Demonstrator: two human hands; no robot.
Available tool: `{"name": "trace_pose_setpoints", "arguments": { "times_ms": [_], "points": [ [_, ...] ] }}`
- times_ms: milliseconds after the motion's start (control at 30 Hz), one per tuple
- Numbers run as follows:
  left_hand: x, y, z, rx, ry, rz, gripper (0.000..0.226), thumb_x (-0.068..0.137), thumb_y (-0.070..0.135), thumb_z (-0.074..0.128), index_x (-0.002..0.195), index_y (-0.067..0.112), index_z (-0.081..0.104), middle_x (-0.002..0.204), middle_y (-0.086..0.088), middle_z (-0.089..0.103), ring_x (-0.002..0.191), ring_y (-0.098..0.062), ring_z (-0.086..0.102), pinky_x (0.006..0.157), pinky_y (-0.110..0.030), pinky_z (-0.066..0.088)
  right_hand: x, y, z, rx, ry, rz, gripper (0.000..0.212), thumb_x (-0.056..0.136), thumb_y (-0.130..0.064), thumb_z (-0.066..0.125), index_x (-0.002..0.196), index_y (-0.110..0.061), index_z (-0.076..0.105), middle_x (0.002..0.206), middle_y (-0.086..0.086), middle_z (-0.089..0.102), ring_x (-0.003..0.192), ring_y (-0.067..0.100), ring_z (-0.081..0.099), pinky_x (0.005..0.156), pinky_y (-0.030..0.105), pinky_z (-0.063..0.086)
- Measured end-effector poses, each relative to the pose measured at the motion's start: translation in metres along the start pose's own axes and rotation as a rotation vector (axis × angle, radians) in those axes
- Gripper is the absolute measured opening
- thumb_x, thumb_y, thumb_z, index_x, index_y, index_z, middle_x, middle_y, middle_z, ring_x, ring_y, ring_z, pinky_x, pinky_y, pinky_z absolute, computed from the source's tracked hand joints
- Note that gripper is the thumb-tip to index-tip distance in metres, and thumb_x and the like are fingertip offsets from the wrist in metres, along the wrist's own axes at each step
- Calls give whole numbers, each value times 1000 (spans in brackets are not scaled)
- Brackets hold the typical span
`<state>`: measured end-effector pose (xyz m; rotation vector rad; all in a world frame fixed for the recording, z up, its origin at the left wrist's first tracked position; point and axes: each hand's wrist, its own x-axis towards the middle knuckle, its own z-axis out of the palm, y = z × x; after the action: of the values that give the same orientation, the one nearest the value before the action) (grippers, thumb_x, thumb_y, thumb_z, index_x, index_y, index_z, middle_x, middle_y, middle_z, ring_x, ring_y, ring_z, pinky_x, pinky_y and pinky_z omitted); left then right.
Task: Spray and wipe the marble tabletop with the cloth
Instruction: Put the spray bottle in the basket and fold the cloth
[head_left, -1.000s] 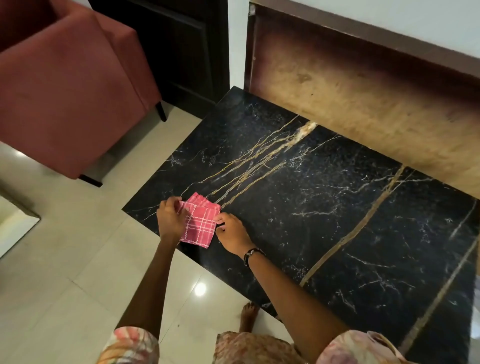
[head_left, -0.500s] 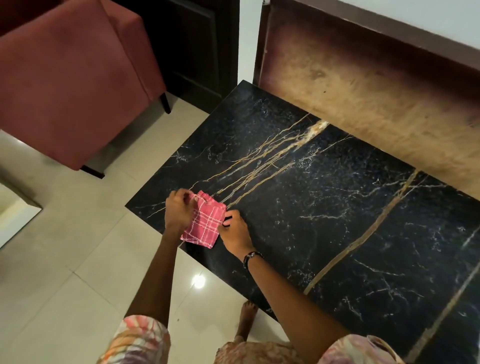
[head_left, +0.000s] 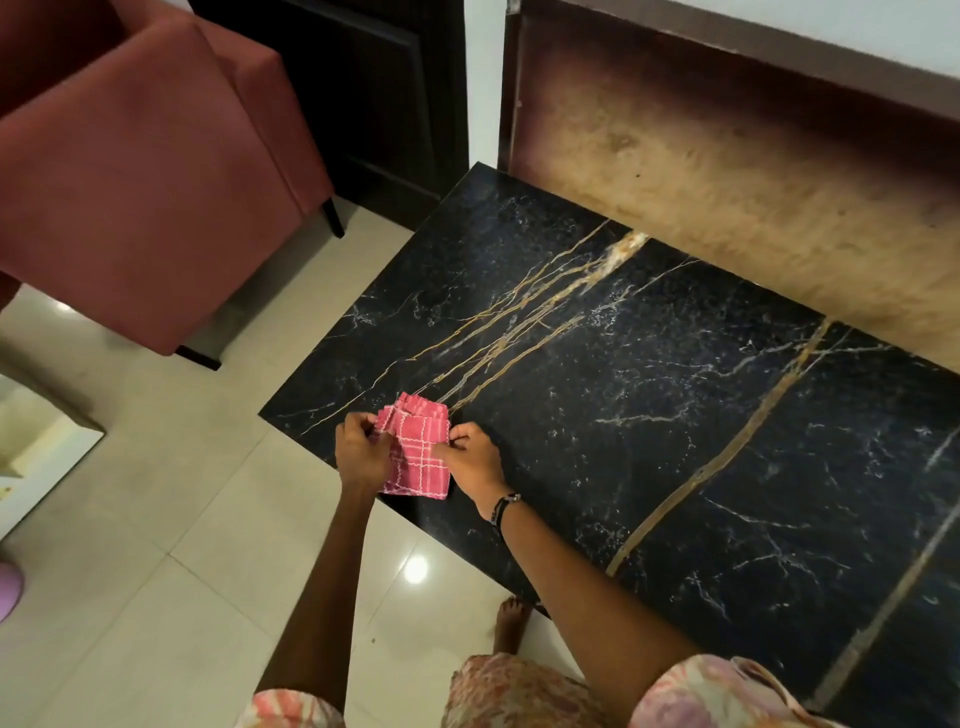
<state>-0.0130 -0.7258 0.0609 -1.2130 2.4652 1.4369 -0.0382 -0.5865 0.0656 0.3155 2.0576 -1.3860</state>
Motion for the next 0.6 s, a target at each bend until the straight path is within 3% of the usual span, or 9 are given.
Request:
{"name": "trace_pose_setpoints", "arguments": {
  "times_ms": [100, 167, 333, 500, 600],
  "points": [
    [-24, 2, 14, -97, -72, -42, 24, 89, 16, 62, 107, 7, 49, 118, -22, 56, 106, -36, 58, 93, -47, 49, -18, 2, -17, 240, 3, 65, 37, 89, -17, 65, 123, -11, 51, 118, 8, 60, 97, 15, 59, 74, 23, 51],
    [-49, 9, 32, -175, -132, -65, 21, 90, 16, 60, 104, 12, 46, 115, -18, 59, 107, -34, 59, 90, -44, 49, -31, 7, -37, 384, 12, 101, 40, 90, -20, 63, 127, -15, 49, 116, 4, 58, 101, 17, 59, 80, 27, 52],
    [-124, 39, 97, -384, -276, -133, 15, 95, 21, 51, 107, 13, 44, 109, -12, 57, 91, -21, 59, 73, -31, 48, -62, 35, -121, 447, 121, 30, 30, 94, -21, 56, 122, -10, 60, 109, 9, 67, 94, 21, 64, 79, 31, 52],
    [-185, 79, 175, -458, -650, -222, 49, 88, 44, 57, 121, 8, 50, 116, -15, 65, 101, -25, 66, 67, -32, 56, -112, 81, -232, 673, 264, -26, 22, 97, -18, 52, 115, -10, 62, 107, 13, 69, 86, 18, 67, 69, 27, 53],
    [-235, 110, 220, -478, -816, -178, 39, 89, 26, 62, 120, 8, 49, 117, -17, 64, 97, -25, 66, 75, -39, 57, -146, 118, -297, 774, 341, -47, 21, 96, -20, 51, 114, -11, 58, 103, 9, 68, 86, 18, 66, 71, 29, 53]
  ]
}}
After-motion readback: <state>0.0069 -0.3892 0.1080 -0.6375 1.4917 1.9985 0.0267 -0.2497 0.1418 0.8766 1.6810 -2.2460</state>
